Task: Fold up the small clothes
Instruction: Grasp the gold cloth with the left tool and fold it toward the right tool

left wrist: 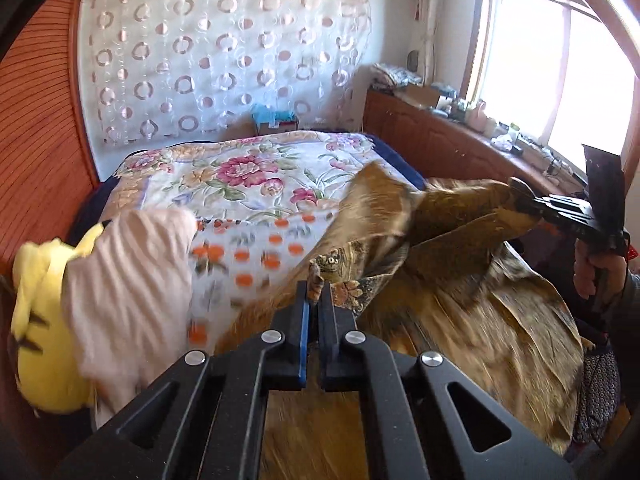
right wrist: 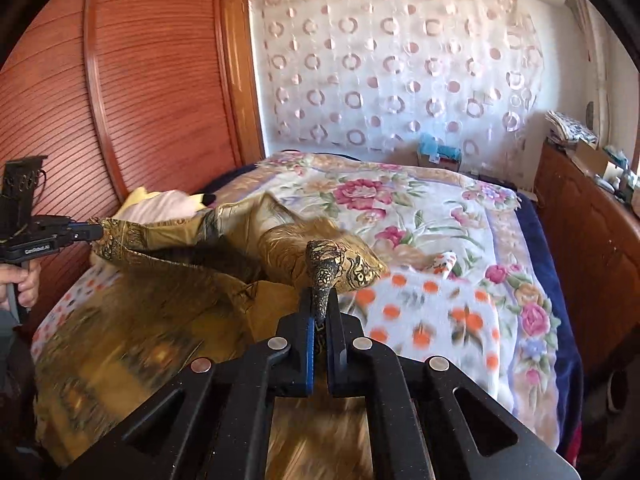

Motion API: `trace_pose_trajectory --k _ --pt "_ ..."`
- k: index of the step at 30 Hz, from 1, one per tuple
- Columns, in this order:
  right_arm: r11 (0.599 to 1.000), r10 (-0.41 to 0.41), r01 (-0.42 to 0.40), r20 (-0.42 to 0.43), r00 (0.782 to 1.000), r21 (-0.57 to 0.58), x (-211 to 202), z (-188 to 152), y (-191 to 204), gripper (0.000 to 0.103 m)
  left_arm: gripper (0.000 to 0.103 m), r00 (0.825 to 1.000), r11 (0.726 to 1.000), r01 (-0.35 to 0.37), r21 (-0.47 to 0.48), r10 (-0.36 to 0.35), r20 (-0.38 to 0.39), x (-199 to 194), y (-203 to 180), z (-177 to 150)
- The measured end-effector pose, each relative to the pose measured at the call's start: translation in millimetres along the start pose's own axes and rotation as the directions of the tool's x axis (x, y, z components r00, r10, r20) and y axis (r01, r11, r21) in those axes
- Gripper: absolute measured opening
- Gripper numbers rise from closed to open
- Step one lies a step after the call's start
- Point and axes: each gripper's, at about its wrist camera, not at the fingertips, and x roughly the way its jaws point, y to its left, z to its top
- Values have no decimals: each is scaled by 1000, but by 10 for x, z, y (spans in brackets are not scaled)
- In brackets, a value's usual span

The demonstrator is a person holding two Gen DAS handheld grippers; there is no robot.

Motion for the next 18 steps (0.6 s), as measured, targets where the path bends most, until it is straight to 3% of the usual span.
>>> trace_pose_trajectory --k 5,9,12,18 --pt "999 17 -17 -25 1000 27 -603 -764 172 3 4 1000 999 -14 -34 14 20 -416 -71 -632" --pt "997 28 -24 -66 997 67 -990 -1321 288 4 4 1000 995 -7 -100 8 2 -539 2 -990" --pt "994 31 -21 -97 995 105 -1131 -1632 303 4 4 999 991 -44 -126 42 -14 -568 26 -1177" --pt "995 10 3 -133 991 99 -1273 -1827 354 6 5 997 984 -74 -160 72 -18 -651 11 -1335"
